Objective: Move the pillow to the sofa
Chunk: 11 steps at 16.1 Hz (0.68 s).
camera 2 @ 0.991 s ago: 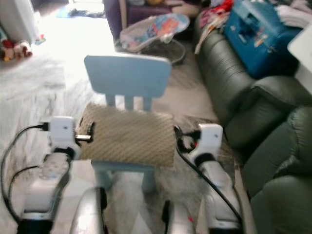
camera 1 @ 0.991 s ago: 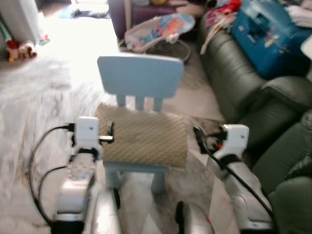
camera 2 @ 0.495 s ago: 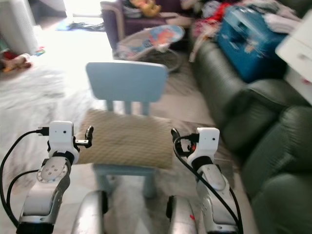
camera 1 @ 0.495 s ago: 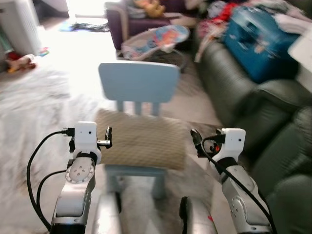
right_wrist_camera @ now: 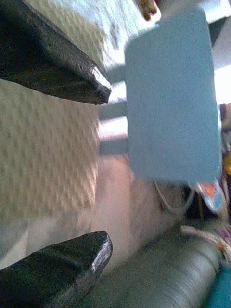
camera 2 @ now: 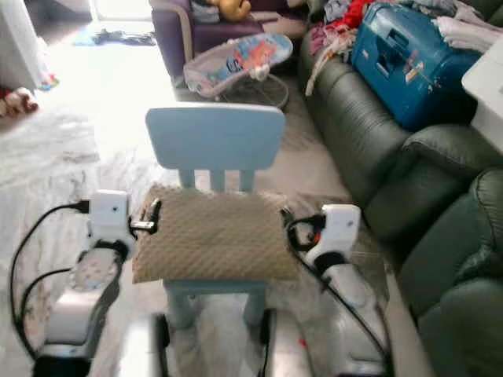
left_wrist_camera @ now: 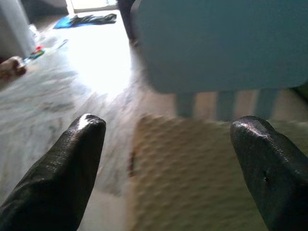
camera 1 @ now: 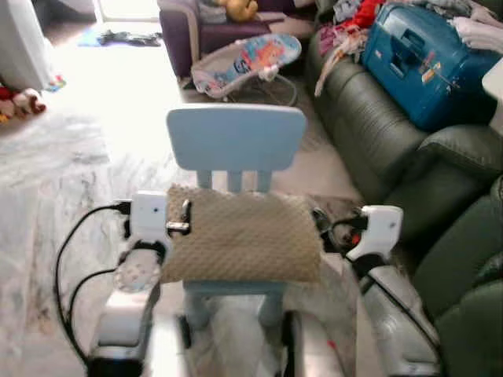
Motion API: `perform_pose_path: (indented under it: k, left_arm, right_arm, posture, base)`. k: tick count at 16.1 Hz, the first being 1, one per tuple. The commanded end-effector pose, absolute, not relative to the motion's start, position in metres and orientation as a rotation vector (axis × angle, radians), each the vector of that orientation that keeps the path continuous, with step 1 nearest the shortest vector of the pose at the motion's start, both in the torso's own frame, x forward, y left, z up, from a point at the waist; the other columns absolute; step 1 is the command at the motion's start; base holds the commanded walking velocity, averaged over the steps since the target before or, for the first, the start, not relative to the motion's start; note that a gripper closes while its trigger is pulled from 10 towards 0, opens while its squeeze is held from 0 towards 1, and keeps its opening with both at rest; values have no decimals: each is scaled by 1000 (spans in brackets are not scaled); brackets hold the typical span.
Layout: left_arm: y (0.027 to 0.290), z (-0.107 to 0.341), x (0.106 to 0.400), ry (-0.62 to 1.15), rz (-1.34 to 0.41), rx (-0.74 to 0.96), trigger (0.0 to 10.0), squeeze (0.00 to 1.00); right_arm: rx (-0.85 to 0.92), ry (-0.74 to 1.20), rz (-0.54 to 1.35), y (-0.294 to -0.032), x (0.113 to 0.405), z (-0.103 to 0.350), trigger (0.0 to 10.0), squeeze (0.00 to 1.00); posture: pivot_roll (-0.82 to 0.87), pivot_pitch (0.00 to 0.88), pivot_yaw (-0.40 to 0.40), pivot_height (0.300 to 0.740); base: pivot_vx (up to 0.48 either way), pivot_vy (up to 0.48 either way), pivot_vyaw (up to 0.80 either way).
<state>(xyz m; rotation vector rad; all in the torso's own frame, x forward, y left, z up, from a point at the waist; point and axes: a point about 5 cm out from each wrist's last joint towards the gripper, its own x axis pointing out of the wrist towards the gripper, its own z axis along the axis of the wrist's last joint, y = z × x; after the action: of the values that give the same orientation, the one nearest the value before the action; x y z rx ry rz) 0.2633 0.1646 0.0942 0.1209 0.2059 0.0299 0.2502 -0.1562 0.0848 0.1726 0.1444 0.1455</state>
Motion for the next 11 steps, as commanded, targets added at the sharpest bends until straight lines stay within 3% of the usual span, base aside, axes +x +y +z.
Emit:
perform_pose_path:
  k: [1,4,7,11]
  left_arm:
    - [168,92,260,217,46,125,10000,0]
    - [168,92,261,225,56,138,10000,0]
    - [168,90,263,248,51,152,10000,0]
    - [177,84,268,306,66,162,10000,0]
  right_arm:
    - [167,127,162,-155,252,90,10000,0]
    - [173,132,171,-154,251,89,10000,0]
    - [173,132,172,-154,250,92,10000,0]
    - [141,158,146,-158,266,95,10000,0]
  posture:
    - [10,0,-51,595]
    - [11,0,-53,590]
    - [10,0,-56,550]
    - [11,0,-64,535]
  base:
    - [0,0,0]
    - [0,0,0]
    - [0,0,0]
    - [0,0,0]
